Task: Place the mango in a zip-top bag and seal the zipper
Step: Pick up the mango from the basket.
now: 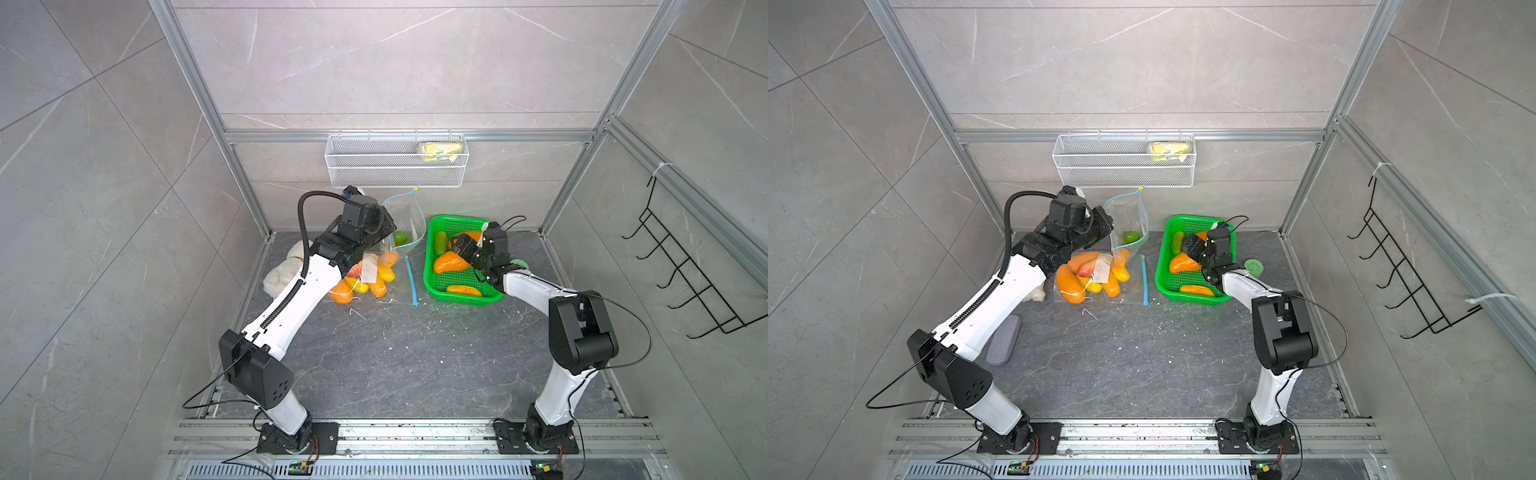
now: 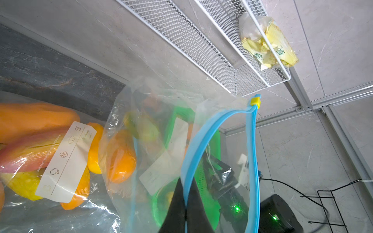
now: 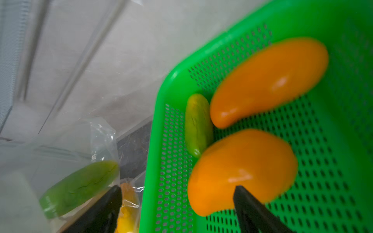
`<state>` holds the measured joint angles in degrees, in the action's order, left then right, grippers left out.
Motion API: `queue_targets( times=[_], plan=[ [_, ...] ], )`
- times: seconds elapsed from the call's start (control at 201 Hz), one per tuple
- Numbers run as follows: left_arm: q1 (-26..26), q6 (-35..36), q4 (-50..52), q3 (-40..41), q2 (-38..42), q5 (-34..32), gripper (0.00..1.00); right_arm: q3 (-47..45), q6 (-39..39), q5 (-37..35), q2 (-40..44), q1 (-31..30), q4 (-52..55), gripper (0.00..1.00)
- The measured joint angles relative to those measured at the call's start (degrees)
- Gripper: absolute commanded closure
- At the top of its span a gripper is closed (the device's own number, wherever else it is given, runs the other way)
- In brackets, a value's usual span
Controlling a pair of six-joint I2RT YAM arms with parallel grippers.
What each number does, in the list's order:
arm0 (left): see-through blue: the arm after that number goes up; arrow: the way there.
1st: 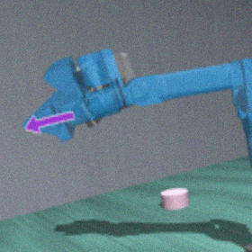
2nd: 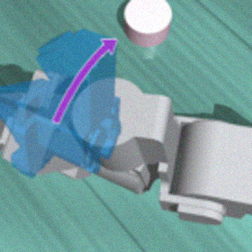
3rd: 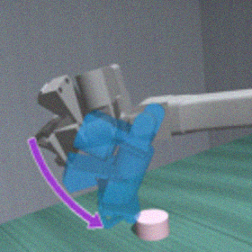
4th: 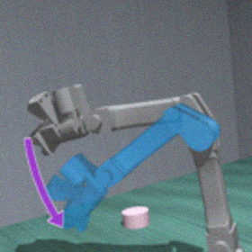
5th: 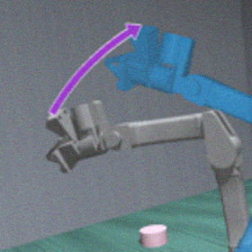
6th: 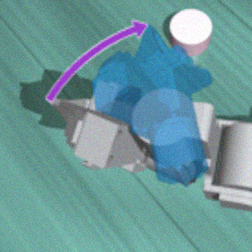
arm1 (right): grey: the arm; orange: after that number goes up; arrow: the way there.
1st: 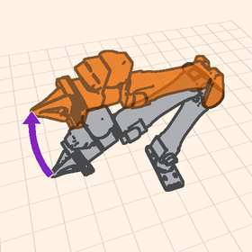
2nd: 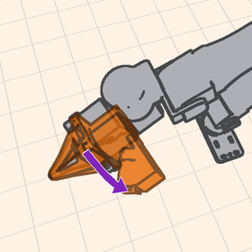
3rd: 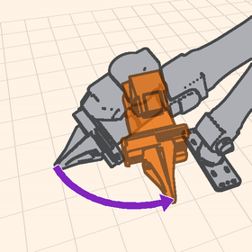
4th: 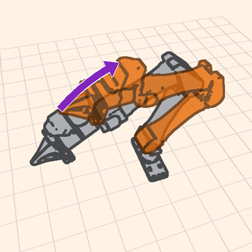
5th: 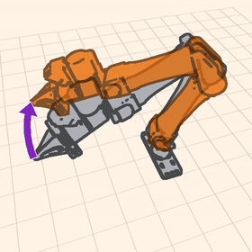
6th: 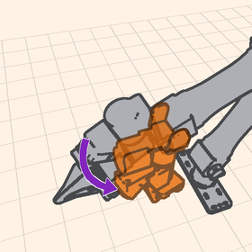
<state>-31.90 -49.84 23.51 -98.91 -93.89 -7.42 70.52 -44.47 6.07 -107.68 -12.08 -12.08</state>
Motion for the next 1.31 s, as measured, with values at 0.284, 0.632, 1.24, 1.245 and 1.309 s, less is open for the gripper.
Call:
queue_targets(
  times=[0.284, 0.632, 1.24, 1.245, 1.309],
  plan=[
    [-0.3, 0.7, 0.1, 1.0, 0.0, 0.1, 1.0, 2.8, -11.5, -3.5, -5.7, -0.4, 4.1, 0.0],
    [-0.3, 1.9, 0.1, 1.1, 0.0, 0.0, 1.0, 13.8, -18.0, -6.4, -16.9, -0.4, 6.5, 0.09],
    [-0.2, 2.4, 0.0, 2.4, 0.0, 0.3, 1.0, 6.1, -10.7, -0.2, -12.0, -0.4, -1.6, 0.62],
    [-0.2, 2.4, 0.0, 2.4, 0.0, 0.3, 1.0, 6.1, -10.7, -0.2, -12.0, -0.4, -1.6, 0.62],
    [-0.2, 2.4, 0.0, 2.9, 0.0, 0.5, 1.0, 2.8, -9.0, 1.2, -7.1, -0.4, -4.2, 0.64]
  ],
)
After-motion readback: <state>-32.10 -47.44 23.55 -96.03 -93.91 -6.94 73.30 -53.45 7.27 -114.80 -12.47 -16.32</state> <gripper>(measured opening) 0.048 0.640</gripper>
